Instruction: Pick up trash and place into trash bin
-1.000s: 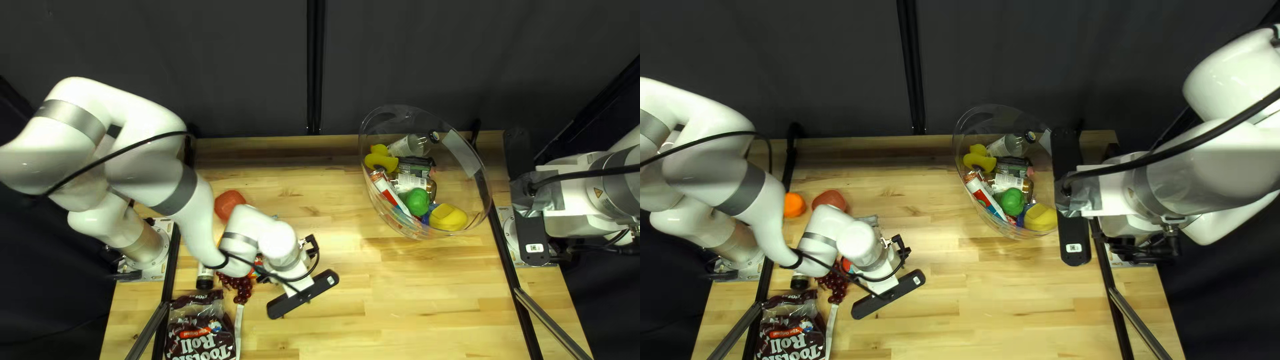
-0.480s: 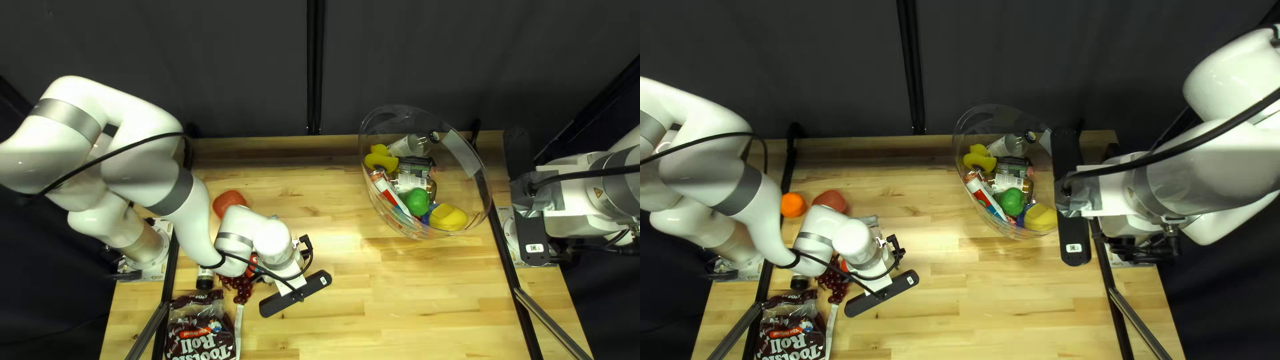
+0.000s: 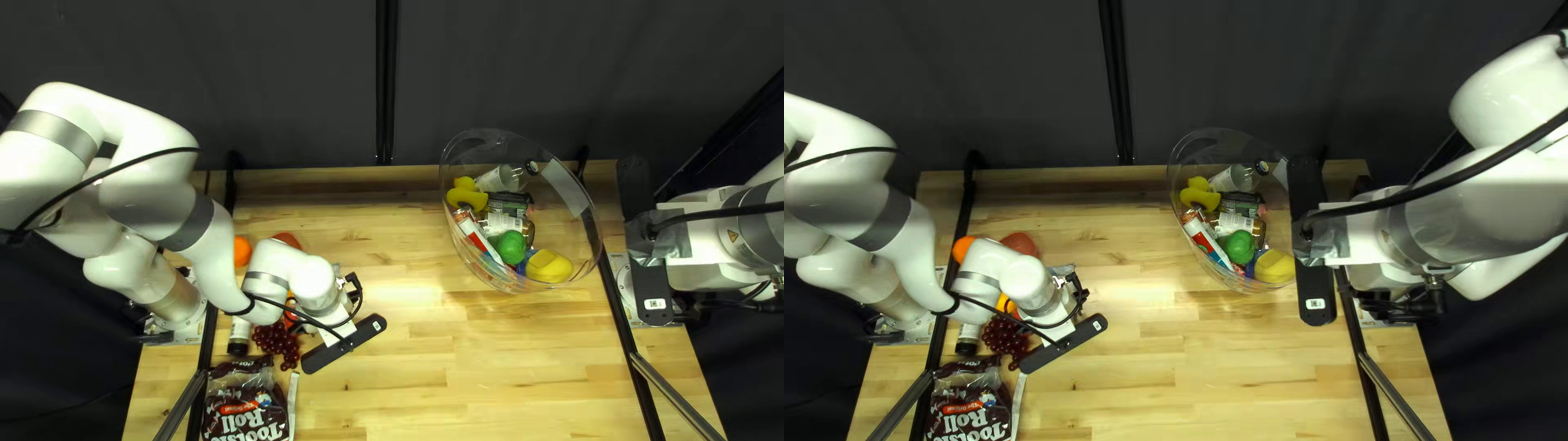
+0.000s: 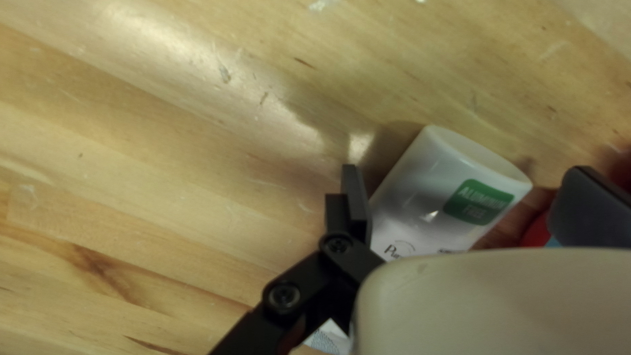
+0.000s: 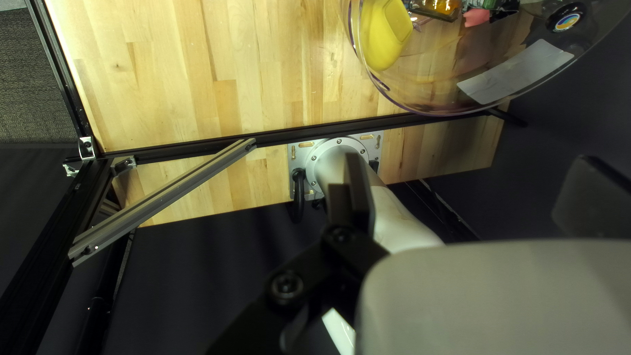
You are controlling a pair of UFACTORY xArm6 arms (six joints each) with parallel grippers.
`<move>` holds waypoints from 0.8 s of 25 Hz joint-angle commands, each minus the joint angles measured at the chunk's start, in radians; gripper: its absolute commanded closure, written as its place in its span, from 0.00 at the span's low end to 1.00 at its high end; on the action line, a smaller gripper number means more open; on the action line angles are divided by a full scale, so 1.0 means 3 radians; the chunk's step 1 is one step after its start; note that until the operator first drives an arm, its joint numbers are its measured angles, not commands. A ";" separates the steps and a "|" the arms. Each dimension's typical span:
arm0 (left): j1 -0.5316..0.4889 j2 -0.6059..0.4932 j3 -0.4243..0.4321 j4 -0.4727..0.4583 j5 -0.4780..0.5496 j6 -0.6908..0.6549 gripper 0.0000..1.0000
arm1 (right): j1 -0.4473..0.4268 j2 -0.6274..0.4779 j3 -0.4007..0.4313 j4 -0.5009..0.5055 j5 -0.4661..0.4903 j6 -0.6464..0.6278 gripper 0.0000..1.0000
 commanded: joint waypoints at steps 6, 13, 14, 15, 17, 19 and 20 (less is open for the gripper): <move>0.0123 0.0156 -0.0197 0.0141 0.0043 -0.0002 0.00 | 0.0000 0.0000 0.0000 0.0000 0.0000 0.0000 0.00; 0.0104 0.0200 -0.0237 0.0171 -0.0017 -0.0034 0.00 | 0.0000 0.0000 0.0000 0.0000 0.0000 0.0000 0.00; 0.0105 0.0186 -0.0219 0.0175 -0.0019 -0.0033 0.00 | 0.0000 0.0000 0.0000 0.0000 0.0000 0.0000 0.00; 0.0114 0.0145 -0.0164 0.0185 -0.0034 -0.0032 0.00 | 0.0000 0.0000 0.0000 0.0000 0.0000 0.0000 0.00; 0.0139 0.0078 -0.0074 0.0173 -0.0063 0.0008 0.00 | 0.0000 0.0000 0.0000 0.0000 0.0000 0.0000 0.00; 0.0155 0.0047 -0.0032 0.0140 -0.0075 0.0063 0.00 | 0.0000 0.0000 0.0000 0.0000 0.0000 0.0000 0.00; 0.0159 0.0046 -0.0031 0.0103 -0.0076 0.0115 0.00 | 0.0000 0.0000 0.0000 0.0000 0.0000 0.0000 0.00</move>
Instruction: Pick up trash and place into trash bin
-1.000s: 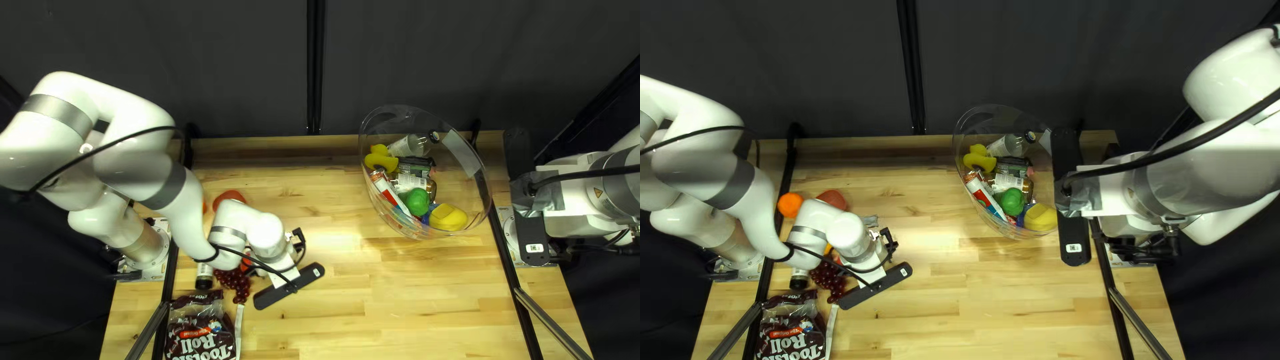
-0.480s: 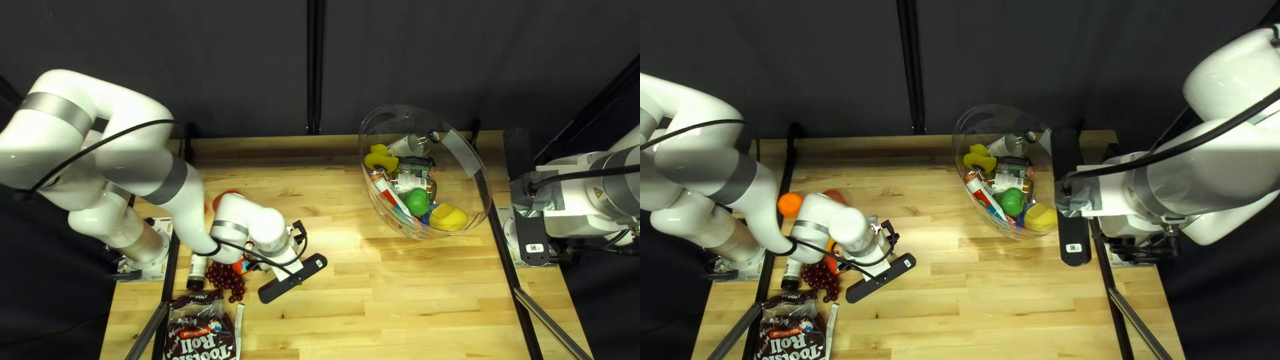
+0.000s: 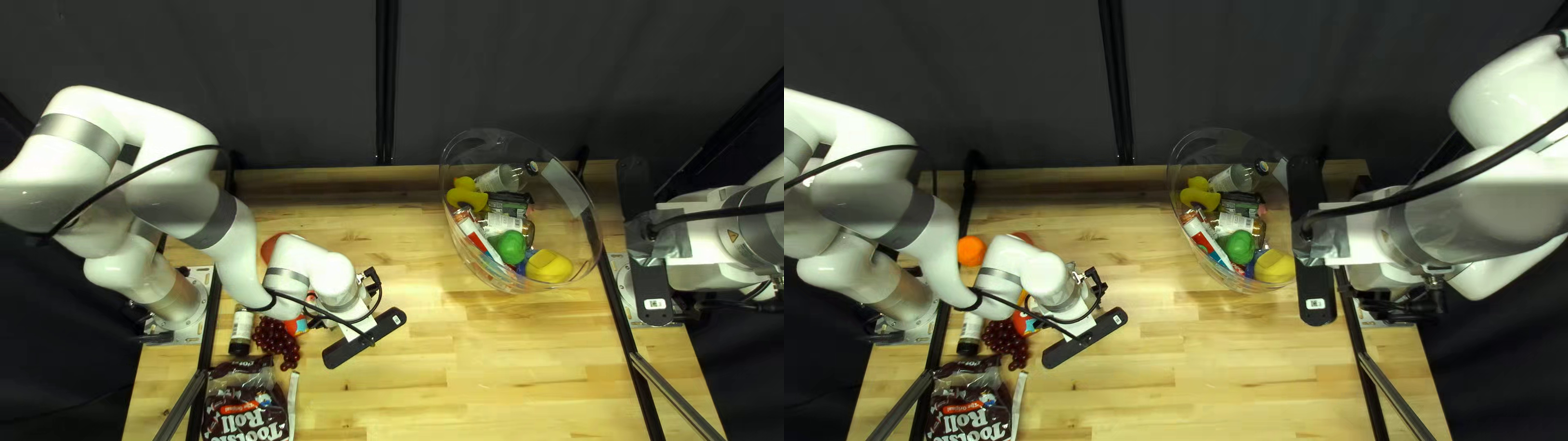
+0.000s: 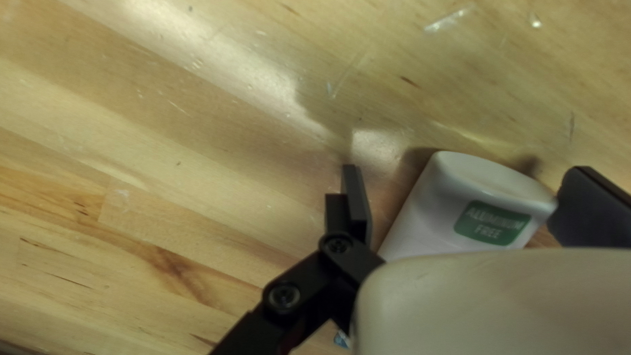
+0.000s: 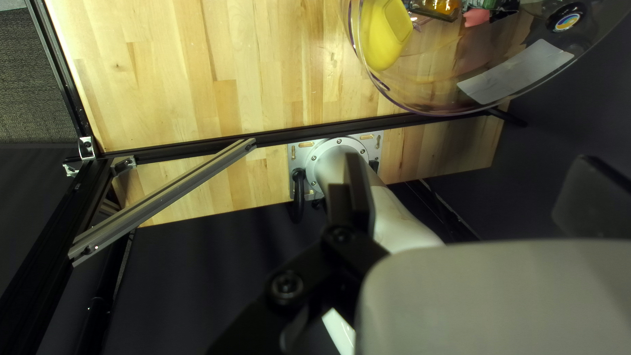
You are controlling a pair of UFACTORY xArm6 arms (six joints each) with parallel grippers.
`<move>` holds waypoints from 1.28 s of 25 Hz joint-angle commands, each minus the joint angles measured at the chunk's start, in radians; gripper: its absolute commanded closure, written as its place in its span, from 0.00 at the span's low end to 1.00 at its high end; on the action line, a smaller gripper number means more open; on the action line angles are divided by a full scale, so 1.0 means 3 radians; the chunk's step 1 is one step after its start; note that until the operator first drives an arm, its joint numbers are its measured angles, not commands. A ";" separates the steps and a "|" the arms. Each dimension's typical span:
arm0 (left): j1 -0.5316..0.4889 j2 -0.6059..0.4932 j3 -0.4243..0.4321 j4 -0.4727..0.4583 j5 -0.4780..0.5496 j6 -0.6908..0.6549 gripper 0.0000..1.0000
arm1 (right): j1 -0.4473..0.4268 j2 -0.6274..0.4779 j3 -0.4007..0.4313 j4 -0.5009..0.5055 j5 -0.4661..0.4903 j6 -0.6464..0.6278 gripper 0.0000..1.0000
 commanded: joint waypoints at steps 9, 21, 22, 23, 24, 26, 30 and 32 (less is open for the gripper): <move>0.0061 0.0015 -0.0034 -0.0248 0.0034 0.0382 0.03 | 0.0000 0.0000 0.0000 0.0000 0.0000 0.0000 0.00; -0.0025 0.0028 -0.0088 -0.0136 0.0099 0.0180 1.00 | 0.0000 0.0000 0.0000 0.0000 0.0000 0.0000 0.00; -0.0082 -0.0032 -0.0128 -0.0083 0.0189 0.0092 1.00 | 0.0000 0.0000 0.0000 0.0000 0.0000 0.0000 0.00; -0.0129 -0.0076 -0.0166 -0.0041 0.0261 0.0026 1.00 | 0.0000 0.0000 0.0000 0.0000 0.0000 0.0000 0.00; -0.0178 -0.0113 -0.0216 -0.0011 0.0338 -0.0029 1.00 | 0.0000 0.0000 0.0000 0.0000 0.0000 0.0000 0.00; -0.0316 -0.0197 -0.0386 0.0092 0.0552 -0.0177 1.00 | 0.0000 0.0000 0.0000 0.0000 0.0000 0.0000 0.00; -0.0572 -0.0148 -0.1033 0.0305 0.1048 -0.0279 1.00 | 0.0000 0.0000 0.0000 0.0000 0.0000 0.0000 0.00; -0.0637 -0.0012 -0.1432 0.0376 0.1274 -0.0196 1.00 | 0.0000 0.0000 0.0000 0.0000 0.0000 0.0000 0.00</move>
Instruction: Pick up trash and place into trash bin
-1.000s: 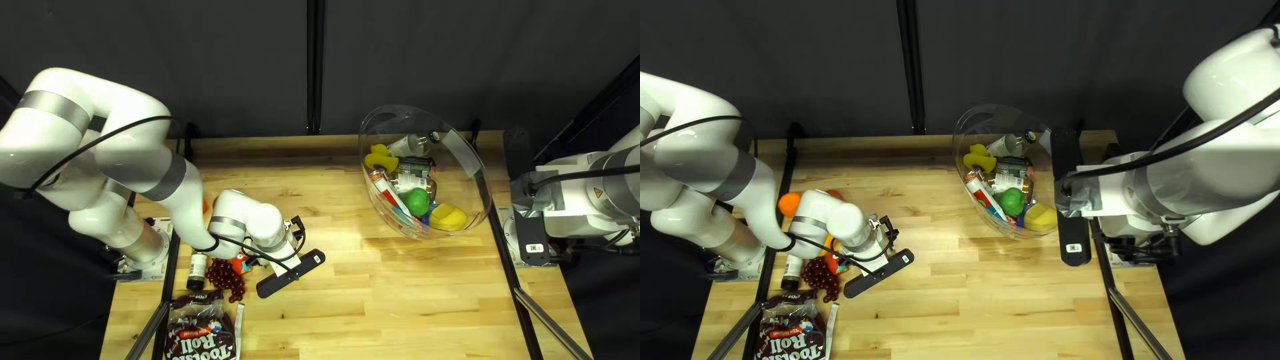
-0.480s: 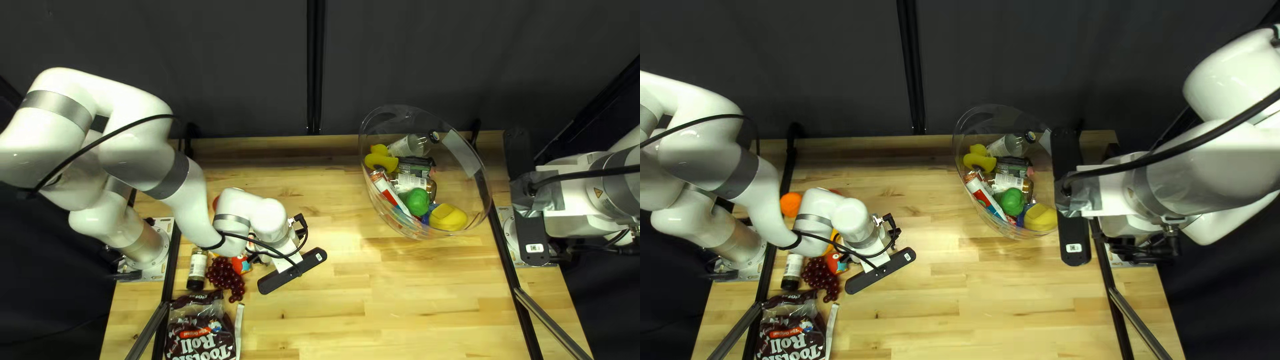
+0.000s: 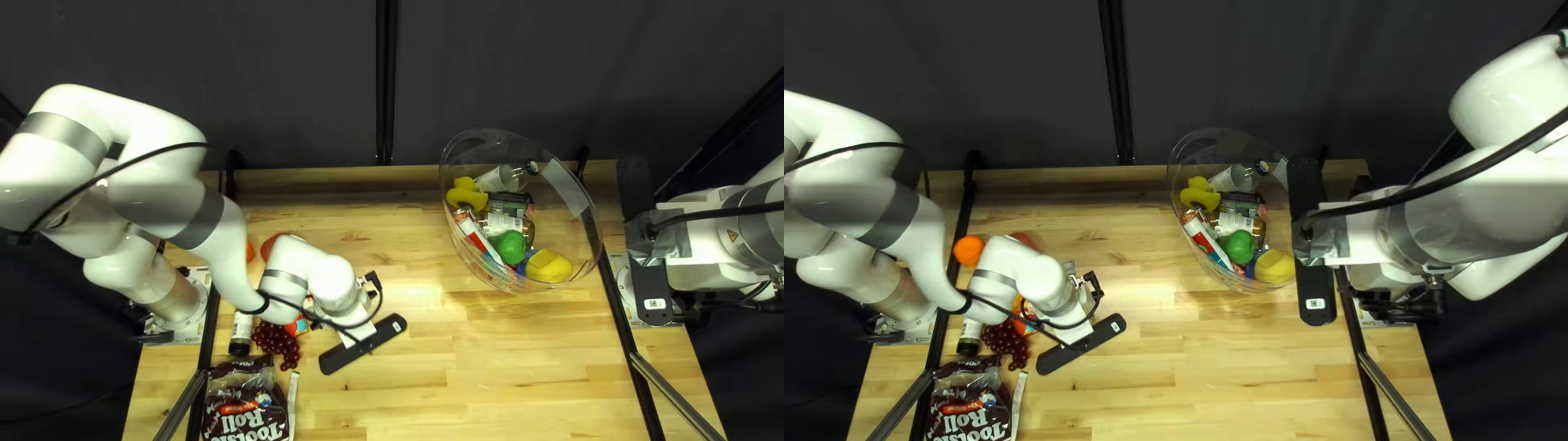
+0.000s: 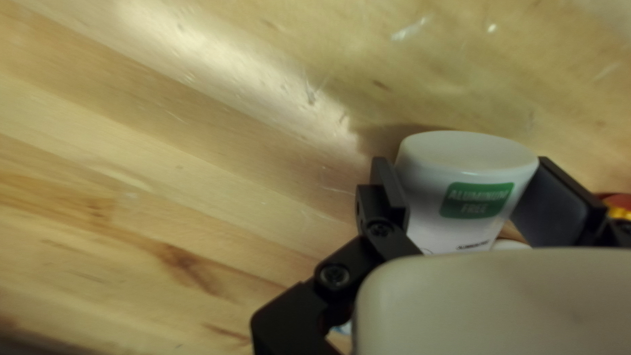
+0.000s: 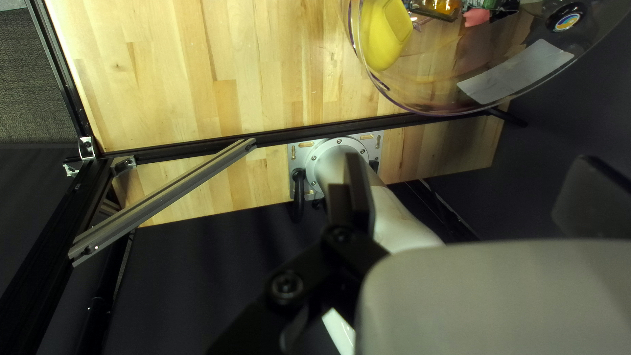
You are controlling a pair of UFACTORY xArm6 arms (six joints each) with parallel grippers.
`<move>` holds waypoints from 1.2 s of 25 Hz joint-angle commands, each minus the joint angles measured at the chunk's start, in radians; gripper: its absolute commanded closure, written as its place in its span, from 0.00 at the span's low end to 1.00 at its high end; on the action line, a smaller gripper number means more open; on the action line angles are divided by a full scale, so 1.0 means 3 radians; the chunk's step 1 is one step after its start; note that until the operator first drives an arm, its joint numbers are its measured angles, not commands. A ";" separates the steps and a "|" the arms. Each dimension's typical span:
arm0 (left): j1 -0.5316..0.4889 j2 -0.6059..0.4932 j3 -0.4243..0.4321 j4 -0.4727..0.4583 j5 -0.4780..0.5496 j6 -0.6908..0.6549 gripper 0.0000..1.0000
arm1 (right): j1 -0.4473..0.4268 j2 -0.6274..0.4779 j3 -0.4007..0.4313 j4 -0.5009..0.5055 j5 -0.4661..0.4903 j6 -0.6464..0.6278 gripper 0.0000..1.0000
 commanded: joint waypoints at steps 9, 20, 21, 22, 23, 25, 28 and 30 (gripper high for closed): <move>-0.0060 0.0805 -0.2428 0.0573 0.1444 0.0805 1.00 | 0.0000 0.0000 0.0000 0.0000 0.0000 0.0000 0.00; 0.0687 0.0900 -0.2506 0.0616 0.0680 0.1632 1.00 | 0.0000 0.0000 0.0000 0.0000 0.0000 0.0000 0.00; 0.0737 0.0923 -0.2484 0.0614 0.0562 0.1694 1.00 | 0.0000 0.0000 0.0000 0.0000 0.0000 0.0000 0.00; 0.0792 0.0951 -0.2472 0.0597 0.0465 0.1758 1.00 | 0.0000 0.0000 0.0000 0.0000 0.0000 0.0000 0.00; 0.0866 0.0958 -0.2399 0.0556 0.0280 0.1863 1.00 | 0.0000 0.0000 0.0000 0.0000 0.0000 0.0000 0.00; 0.0955 0.0979 -0.2297 0.0483 0.0052 0.1994 1.00 | 0.0000 0.0000 0.0000 0.0000 0.0000 0.0000 0.00; 0.1034 0.0968 -0.2174 0.0417 -0.0159 0.2114 1.00 | 0.0000 0.0000 0.0000 0.0000 0.0000 0.0000 0.00; 0.1063 0.0939 -0.2117 0.0432 -0.0241 0.2127 1.00 | 0.0000 0.0000 0.0000 0.0000 0.0000 0.0000 0.00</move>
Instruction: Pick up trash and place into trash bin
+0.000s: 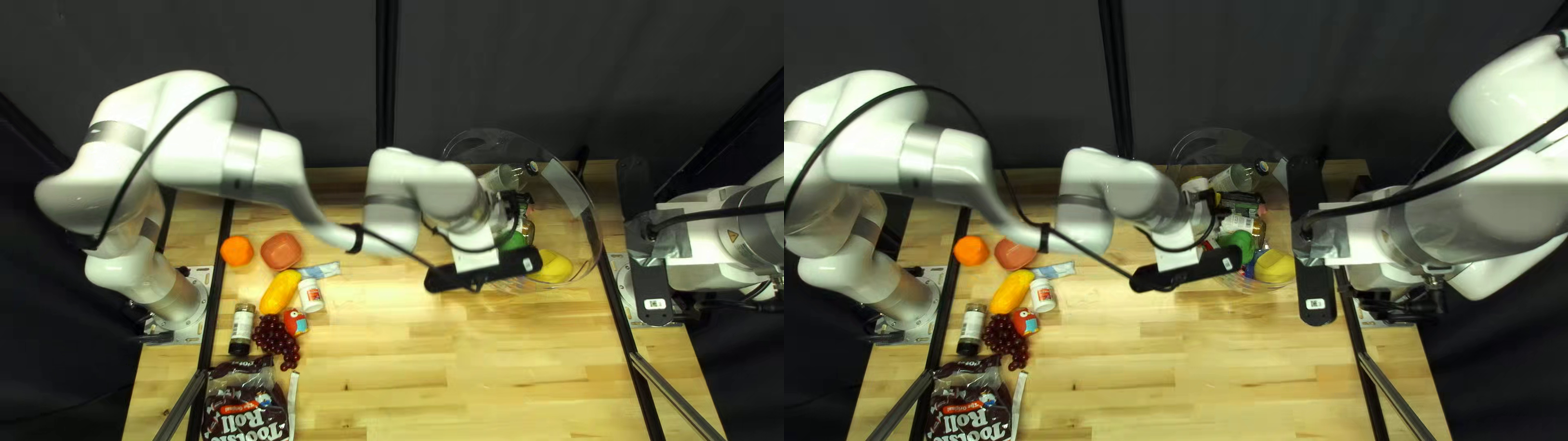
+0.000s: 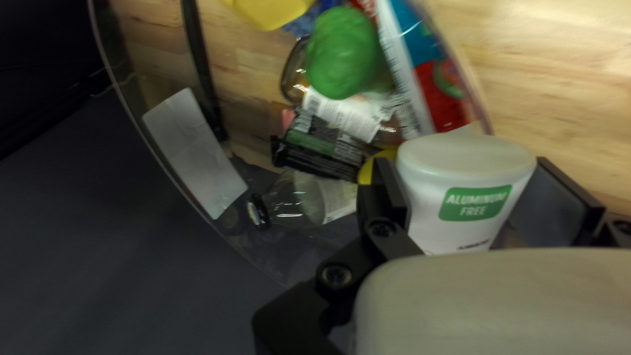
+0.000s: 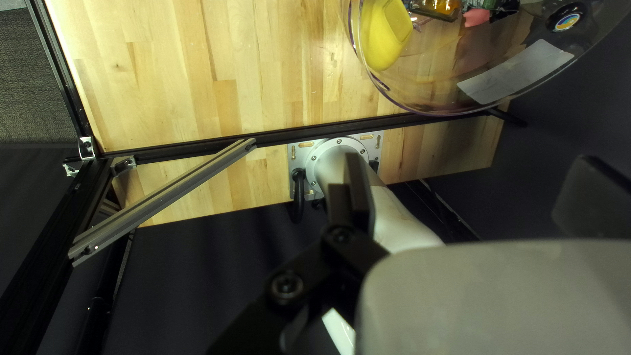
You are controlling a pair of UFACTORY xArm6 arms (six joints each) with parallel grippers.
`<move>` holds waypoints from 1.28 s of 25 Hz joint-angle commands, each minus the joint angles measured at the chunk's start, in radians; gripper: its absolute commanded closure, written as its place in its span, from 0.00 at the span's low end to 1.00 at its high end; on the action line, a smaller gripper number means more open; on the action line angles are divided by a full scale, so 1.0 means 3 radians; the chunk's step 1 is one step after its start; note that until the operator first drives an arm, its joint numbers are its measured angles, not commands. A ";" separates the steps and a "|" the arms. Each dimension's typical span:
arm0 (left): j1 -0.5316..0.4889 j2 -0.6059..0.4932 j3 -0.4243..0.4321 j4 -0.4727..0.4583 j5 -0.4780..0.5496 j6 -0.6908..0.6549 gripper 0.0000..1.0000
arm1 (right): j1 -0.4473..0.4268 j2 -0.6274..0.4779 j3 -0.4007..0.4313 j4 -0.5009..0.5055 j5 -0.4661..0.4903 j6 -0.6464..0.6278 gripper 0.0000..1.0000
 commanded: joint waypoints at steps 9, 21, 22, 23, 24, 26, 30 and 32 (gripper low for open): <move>0.0115 -0.0147 0.0248 -0.0208 -0.0276 0.0198 0.00 | 0.0000 0.0000 0.0000 0.0000 0.0000 0.0000 0.00; -0.0652 -0.0954 0.0342 -0.0476 0.1164 -0.0258 0.00 | 0.0000 0.0000 0.0000 0.0000 0.0000 0.0000 0.00; -0.0731 -0.0951 0.0372 -0.0482 0.1196 -0.0328 0.00 | 0.0000 0.0000 0.0000 0.0000 0.0000 0.0000 0.00; -0.0840 -0.0919 0.0417 -0.0514 0.1232 -0.0426 0.00 | 0.0000 0.0000 0.0000 0.0000 0.0000 0.0000 0.00; -0.0896 -0.0884 0.0451 -0.0554 0.1238 -0.0475 0.00 | 0.0000 0.0000 0.0000 0.0000 0.0000 0.0000 0.00; -0.0967 -0.0832 0.0634 -0.0667 0.1143 -0.0541 0.00 | 0.0000 0.0000 0.0000 0.0000 0.0000 0.0000 0.00; -0.0965 -0.0796 0.1154 -0.0965 0.0809 -0.0469 0.00 | 0.0000 0.0000 0.0000 0.0000 0.0000 0.0000 0.00; -0.0902 -0.0801 0.1450 -0.1133 0.0612 -0.0315 0.00 | 0.0000 0.0000 0.0000 0.0000 0.0000 0.0000 0.00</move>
